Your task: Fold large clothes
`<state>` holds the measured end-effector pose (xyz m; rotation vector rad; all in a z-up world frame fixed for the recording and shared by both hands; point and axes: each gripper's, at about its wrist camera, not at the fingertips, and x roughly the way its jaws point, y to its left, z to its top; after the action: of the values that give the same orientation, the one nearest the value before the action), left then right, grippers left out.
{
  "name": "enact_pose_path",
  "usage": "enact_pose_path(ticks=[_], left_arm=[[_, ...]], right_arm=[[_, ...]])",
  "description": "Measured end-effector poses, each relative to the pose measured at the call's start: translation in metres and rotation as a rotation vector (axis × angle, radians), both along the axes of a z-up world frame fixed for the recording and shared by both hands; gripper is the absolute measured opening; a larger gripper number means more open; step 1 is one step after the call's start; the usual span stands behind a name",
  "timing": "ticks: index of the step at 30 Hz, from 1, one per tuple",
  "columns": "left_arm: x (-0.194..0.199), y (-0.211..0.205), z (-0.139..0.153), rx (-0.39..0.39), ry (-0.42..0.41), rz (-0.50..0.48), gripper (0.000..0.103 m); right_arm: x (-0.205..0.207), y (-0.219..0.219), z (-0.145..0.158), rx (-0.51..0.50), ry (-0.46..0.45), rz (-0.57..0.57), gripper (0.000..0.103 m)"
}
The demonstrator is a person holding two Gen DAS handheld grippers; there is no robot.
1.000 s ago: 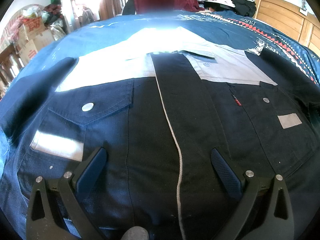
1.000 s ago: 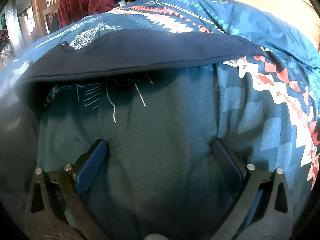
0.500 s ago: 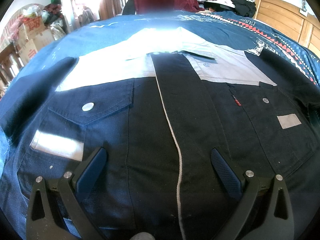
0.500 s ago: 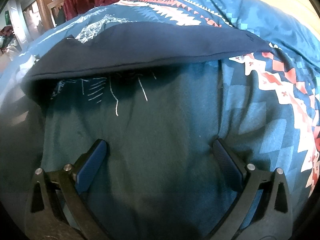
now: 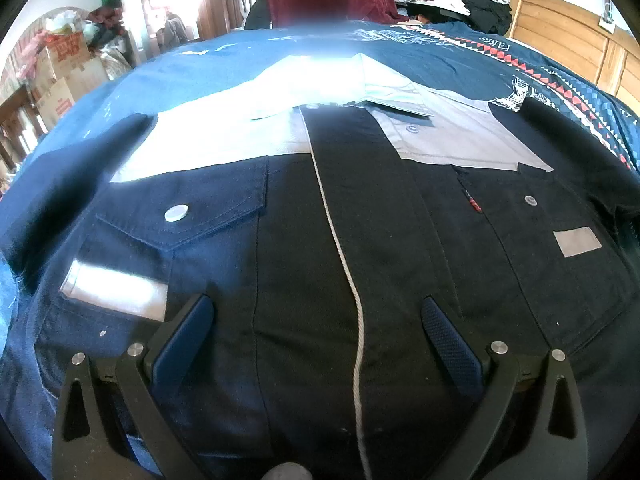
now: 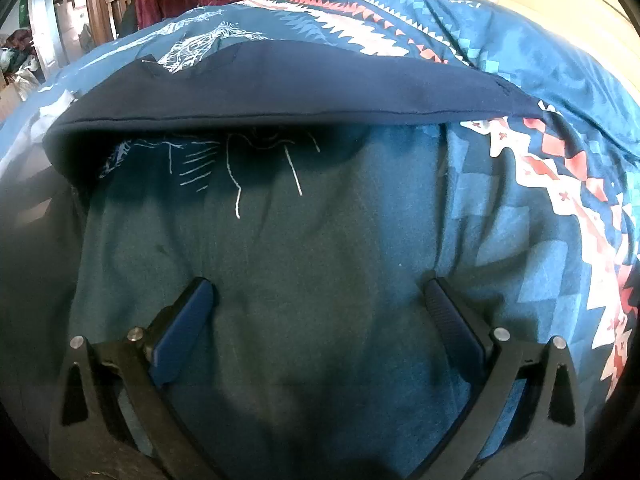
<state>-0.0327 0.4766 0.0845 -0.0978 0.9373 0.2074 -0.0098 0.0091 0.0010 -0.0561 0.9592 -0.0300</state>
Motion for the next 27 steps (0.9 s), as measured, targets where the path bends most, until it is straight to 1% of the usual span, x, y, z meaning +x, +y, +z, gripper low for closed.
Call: enact_pose_path(ticks=[14, 17, 22, 27], left_arm=[[-0.0004, 0.0005, 0.0001, -0.001, 0.0, 0.0, 0.103], [-0.0005, 0.0006, 0.0, -0.001, -0.001, 0.0, 0.103], [-0.0006, 0.0005, -0.0001, -0.001, -0.001, 0.0, 0.103], [-0.0005, 0.0007, -0.0002, -0.001, -0.001, 0.0, 0.103]], right_arm=[[-0.0014, -0.0013, 0.0013, 0.018, -0.004, 0.0, 0.103], [-0.0026, -0.0041, 0.0031, 0.045, -0.003, 0.004, 0.103], [-0.0012, -0.0083, 0.0074, 0.086, 0.022, 0.013, 0.103], [0.0024, -0.0069, 0.0066, 0.071, 0.042, 0.028, 0.103]])
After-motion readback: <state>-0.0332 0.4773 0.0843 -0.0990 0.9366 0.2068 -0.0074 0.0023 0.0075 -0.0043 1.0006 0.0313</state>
